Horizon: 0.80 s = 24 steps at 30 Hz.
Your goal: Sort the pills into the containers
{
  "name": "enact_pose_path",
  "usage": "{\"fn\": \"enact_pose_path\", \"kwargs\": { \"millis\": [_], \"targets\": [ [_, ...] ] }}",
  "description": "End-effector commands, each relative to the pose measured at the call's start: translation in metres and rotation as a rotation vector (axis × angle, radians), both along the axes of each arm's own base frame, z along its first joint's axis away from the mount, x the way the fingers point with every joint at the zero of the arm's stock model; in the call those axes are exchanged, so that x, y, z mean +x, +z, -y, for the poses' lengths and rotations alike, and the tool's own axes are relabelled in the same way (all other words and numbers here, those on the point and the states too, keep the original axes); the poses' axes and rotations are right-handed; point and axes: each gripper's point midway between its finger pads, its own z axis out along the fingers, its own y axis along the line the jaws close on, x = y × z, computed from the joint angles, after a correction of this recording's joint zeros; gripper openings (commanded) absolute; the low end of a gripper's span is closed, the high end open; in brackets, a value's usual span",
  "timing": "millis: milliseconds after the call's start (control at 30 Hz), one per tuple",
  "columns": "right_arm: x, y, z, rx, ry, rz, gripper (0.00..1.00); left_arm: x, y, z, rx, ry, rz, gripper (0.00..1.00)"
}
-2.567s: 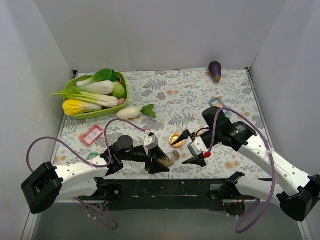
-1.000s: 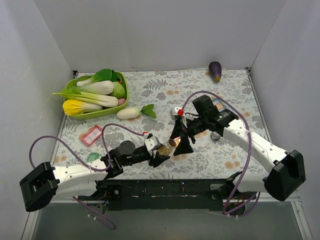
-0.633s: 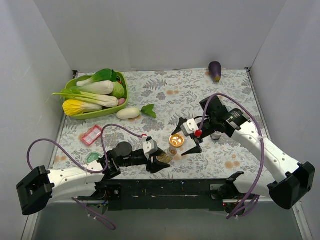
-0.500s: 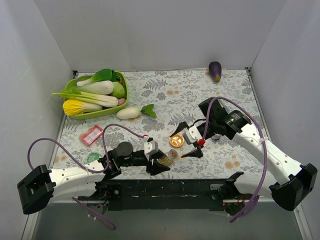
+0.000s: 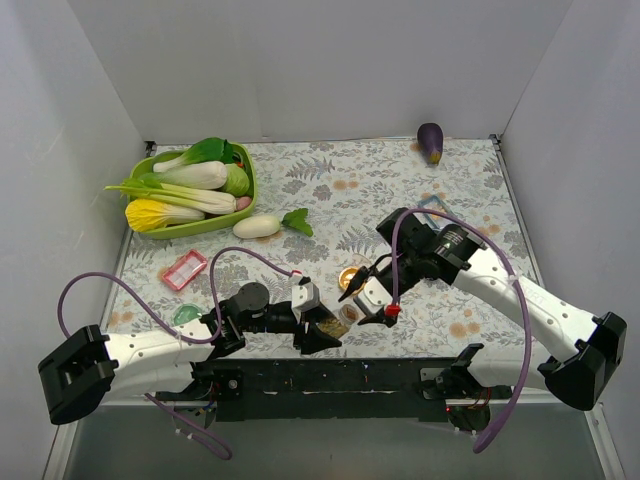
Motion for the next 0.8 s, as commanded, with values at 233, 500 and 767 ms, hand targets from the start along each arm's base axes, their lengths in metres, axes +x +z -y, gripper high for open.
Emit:
{"fn": "enact_pose_path", "kwargs": {
  "millis": [233, 500, 767],
  "targets": [
    [-0.003, -0.004, -0.006, -0.044, -0.061, -0.071, 0.31, 0.009, 0.033, 0.007, -0.086, 0.026, 0.056, 0.00],
    [-0.027, -0.027, -0.008, -0.316, -0.346, -0.651, 0.21, 0.066, 0.046, 0.001, -0.072, 0.317, 0.188, 0.00],
    [0.037, -0.062, -0.009, -0.436, -0.914, -1.392, 0.12, 0.117, 0.035, -0.013, 0.006, 0.586, 0.277, 0.00]
  ]
}}
